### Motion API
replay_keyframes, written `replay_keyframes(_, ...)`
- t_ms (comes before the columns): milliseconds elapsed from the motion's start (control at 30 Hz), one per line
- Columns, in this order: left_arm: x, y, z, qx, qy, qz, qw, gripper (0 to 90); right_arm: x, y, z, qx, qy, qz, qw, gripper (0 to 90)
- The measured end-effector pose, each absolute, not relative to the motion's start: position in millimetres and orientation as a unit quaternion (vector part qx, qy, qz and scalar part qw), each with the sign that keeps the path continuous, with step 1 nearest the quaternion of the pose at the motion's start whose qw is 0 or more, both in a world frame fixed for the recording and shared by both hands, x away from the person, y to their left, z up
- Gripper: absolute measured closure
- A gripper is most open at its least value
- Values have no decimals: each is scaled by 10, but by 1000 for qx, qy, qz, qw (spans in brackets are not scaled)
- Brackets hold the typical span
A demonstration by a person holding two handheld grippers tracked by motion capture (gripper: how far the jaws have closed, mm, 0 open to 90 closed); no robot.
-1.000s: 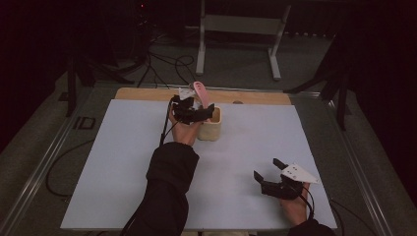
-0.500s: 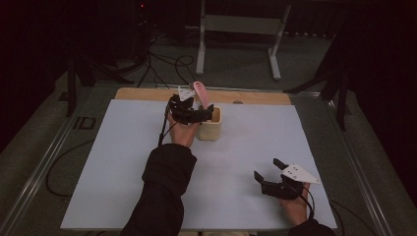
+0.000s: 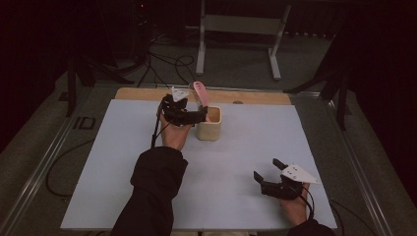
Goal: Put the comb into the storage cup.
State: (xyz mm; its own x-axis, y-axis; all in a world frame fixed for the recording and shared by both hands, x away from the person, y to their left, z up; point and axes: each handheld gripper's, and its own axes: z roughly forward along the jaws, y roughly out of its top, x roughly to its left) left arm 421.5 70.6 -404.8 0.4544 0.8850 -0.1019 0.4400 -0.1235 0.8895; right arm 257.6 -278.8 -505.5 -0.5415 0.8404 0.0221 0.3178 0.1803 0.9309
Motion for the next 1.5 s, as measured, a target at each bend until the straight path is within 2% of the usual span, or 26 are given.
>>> replay_keyframes(367, 4062, 809, -4015, 730, 436, 242, 467, 1, 2575, -2788, -5056, 400, 722, 501, 262, 112)
replay_keyframes(900, 3843, 1086, -3977, 729, 423, 258, 471, 1, 2575, -2774, -5065, 399, 723, 500, 261, 111)
replay_keyframes(1500, 3379, 1453, -4283, 735, 420, 260, 464, 1, 2568, -2757, -5069, 397, 724, 501, 258, 109)
